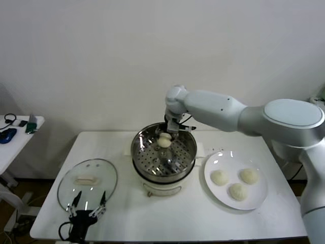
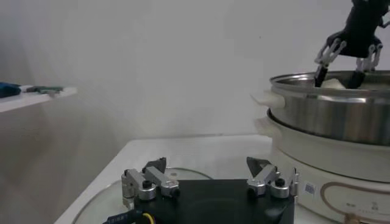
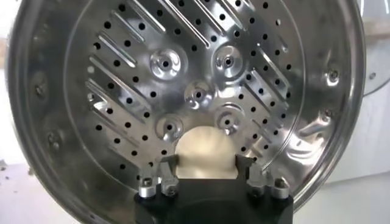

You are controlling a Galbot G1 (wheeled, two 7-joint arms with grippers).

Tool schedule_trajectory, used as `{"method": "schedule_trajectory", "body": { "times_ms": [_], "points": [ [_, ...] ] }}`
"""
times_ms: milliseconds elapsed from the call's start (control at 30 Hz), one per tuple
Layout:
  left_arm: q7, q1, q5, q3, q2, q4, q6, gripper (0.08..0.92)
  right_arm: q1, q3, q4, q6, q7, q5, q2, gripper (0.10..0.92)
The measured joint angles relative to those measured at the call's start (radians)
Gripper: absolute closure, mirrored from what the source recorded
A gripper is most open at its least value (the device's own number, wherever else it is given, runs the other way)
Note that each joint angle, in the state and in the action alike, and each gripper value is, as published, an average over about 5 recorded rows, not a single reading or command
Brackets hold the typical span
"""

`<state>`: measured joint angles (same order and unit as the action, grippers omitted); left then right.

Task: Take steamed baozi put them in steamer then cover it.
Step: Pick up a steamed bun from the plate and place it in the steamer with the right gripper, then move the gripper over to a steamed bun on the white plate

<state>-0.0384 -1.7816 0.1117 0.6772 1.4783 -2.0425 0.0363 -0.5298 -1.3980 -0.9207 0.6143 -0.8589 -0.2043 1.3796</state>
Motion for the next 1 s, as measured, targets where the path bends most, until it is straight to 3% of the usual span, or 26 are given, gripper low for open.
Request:
{"method": "schedule_trajectory", "body": {
  "times_ms": [267, 567, 800, 1000],
  "points": [
    [0.000, 0.001, -0.009, -0.005, 0.004, -0.005, -0.001, 0.177, -0.167, -0.115, -0.047, -0.060, -0.086, 0.274, -0.097, 0.203],
    [-0.001, 0.015, -0.007, -0.008, 0.001, -0.002, -0.003, 0.177, -0.437, -0.457, -0.248, -0.348, -0.146, 0.634, -0.350, 0.203],
    [-0.001, 0.027, -0.004, -0.013, 0.001, 0.009, -0.002, 0.177, -0.489, -0.614, -0.475, -0.633, -0.051, 0.760, -0.545, 0.202],
    [0.002, 0.030, 0.002, -0.011, 0.001, 0.019, 0.001, 0.177, -0.380, -0.586, -0.559, -0.813, 0.052, 0.798, -0.638, 0.203]
  ]
}}
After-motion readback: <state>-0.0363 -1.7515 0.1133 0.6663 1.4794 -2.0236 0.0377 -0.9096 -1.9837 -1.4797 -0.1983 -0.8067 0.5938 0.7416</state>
